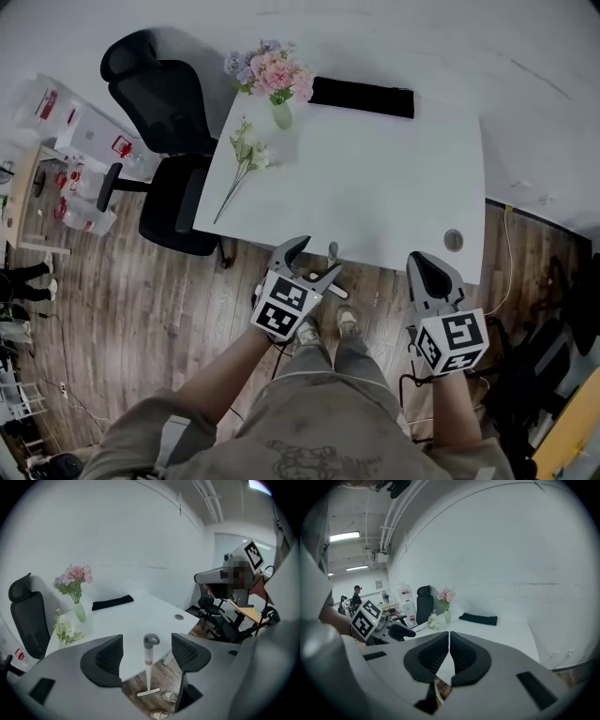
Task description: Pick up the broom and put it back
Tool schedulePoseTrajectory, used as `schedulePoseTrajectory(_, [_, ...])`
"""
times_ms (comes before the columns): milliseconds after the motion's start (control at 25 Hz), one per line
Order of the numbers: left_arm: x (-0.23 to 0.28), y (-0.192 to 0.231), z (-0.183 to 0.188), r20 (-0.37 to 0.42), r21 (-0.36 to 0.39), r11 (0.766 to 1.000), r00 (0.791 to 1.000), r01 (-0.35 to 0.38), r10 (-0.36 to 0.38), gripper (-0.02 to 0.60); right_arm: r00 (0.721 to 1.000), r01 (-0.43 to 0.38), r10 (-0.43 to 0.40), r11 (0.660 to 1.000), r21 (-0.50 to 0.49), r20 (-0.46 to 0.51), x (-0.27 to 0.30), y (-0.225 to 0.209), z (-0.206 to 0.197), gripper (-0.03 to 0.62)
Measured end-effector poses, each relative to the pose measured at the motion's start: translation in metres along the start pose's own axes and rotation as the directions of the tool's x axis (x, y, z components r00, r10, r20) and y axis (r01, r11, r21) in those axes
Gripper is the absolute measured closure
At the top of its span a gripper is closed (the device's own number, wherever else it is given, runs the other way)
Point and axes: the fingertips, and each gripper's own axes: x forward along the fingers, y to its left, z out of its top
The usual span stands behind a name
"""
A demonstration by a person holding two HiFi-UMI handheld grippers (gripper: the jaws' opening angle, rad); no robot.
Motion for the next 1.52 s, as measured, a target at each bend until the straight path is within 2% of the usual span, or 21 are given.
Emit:
schedulePoseTrajectory(240, [-0.066, 0.008, 0.057, 0.152, 0.026, 0.998, 0.987, -0.053, 0.049, 0.252, 0.995, -0.004, 0.010, 0.999, -0.054, 0.100, -0.017, 0.010, 0.051, 0.559])
schedulePoseTrajectory(520, [-0.136, 0.010, 0.106, 0.330, 0.022, 0.998, 0.943, -0.058, 0.047, 0.258, 0.975, -0.042, 0.066, 0.992, -0.117, 0.211, -0.049, 0.044, 0.104, 0.559])
schedulePoseTrajectory(720, [-0.180, 0.019, 0.122, 0.424, 0.035, 0.991, 0.900, -0.133, 0.106, 0.376, 0.963, -0.047, 0.086, 0.987, -0.156, 0.254, -0.064, 0.061, 0.127, 0.559])
schedulePoseTrajectory(880, [-0.205, 0.026, 0.127, 0.467, 0.025, 0.983, 0.871, -0.184, 0.151, 0.460, 0.958, -0.066, 0.113, 0.981, -0.181, 0.264, -0.067, 0.073, 0.136, 0.559])
schedulePoseTrajectory(1160, [-0.232, 0.038, 0.122, 0.488, -0.012, 0.960, 0.836, -0.280, 0.250, 0.555, 0.945, -0.116, 0.172, 0.972, -0.206, 0.279, -0.068, 0.096, 0.143, 0.559])
schedulePoseTrajectory(1320, [-0.239, 0.044, 0.114, 0.493, -0.058, 0.951, 0.820, -0.304, 0.292, 0.565, 0.921, -0.150, 0.220, 0.962, -0.226, 0.323, -0.072, 0.109, 0.152, 0.560])
schedulePoseTrajectory(1520, [-0.239, 0.045, 0.113, 0.495, -0.041, 0.949, 0.819, -0.313, 0.291, 0.565, 0.918, -0.161, 0.232, 0.960, -0.230, 0.323, -0.069, 0.111, 0.155, 0.560])
